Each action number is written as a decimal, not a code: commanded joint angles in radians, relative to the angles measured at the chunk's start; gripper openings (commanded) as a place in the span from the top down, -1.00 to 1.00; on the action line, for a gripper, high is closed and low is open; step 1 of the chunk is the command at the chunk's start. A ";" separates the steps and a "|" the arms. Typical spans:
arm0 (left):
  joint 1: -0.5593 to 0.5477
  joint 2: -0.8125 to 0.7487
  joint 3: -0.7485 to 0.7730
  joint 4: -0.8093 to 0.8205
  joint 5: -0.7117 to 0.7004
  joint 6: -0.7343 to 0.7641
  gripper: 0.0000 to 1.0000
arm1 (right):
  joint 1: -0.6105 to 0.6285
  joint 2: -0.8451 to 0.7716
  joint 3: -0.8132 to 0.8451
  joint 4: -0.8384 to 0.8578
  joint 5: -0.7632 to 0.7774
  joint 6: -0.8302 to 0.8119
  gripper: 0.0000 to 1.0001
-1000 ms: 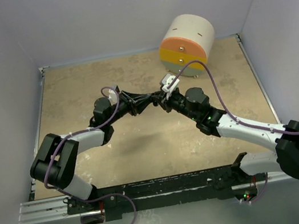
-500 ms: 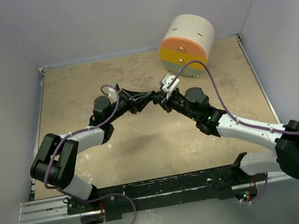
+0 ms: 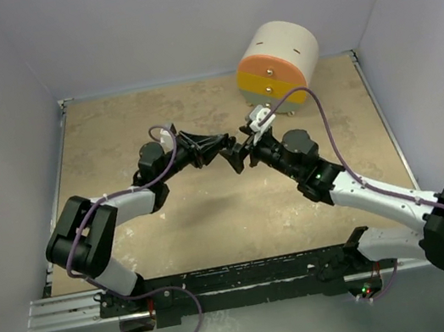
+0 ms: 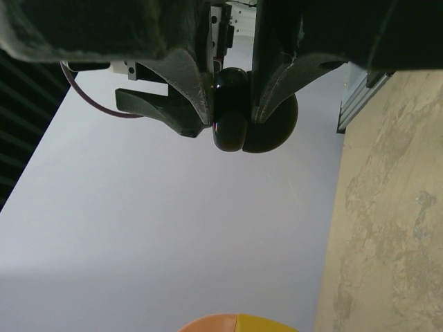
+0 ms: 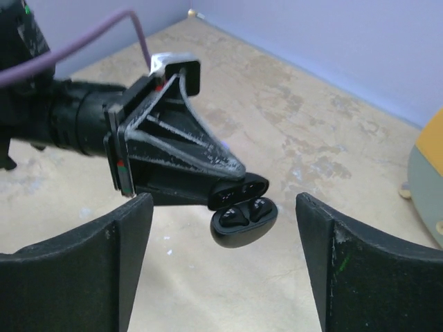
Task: Insert the wireless bluetooth earbuds into the charging case
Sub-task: Place the earbud in the charging case, then close the charging case, then place the charging case at the center of the board.
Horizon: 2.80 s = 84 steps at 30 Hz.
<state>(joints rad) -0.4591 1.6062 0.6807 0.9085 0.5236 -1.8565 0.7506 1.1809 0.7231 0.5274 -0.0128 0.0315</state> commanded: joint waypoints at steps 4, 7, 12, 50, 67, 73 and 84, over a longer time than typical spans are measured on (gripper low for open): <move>0.008 -0.007 -0.011 0.061 -0.069 0.030 1.00 | 0.002 -0.067 0.102 -0.104 0.277 0.138 -0.95; 0.017 -0.017 -0.011 0.040 -0.114 0.025 1.00 | 0.003 -0.031 0.130 -0.239 0.467 0.215 -1.00; 0.027 -0.059 -0.012 -0.027 -0.226 0.028 1.00 | 0.004 -0.014 0.080 -0.337 0.583 0.359 -0.99; -0.069 -0.138 -0.064 -0.111 -0.481 -0.033 1.00 | 0.047 0.350 0.086 0.282 0.345 0.177 -0.99; -0.069 -0.099 -0.092 -0.073 -0.461 -0.044 1.00 | 0.040 0.310 0.056 0.141 0.706 0.248 -1.00; -0.069 -0.039 -0.052 -0.065 -0.446 -0.033 1.00 | 0.010 0.251 -0.005 0.096 0.768 0.293 -0.99; -0.068 0.243 0.183 -0.096 -0.370 0.150 1.00 | -0.013 0.104 -0.007 -0.125 0.699 0.402 -0.99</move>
<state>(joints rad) -0.5285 1.7504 0.7448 0.7849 0.1085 -1.8172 0.7383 1.3563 0.7025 0.4950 0.7109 0.3676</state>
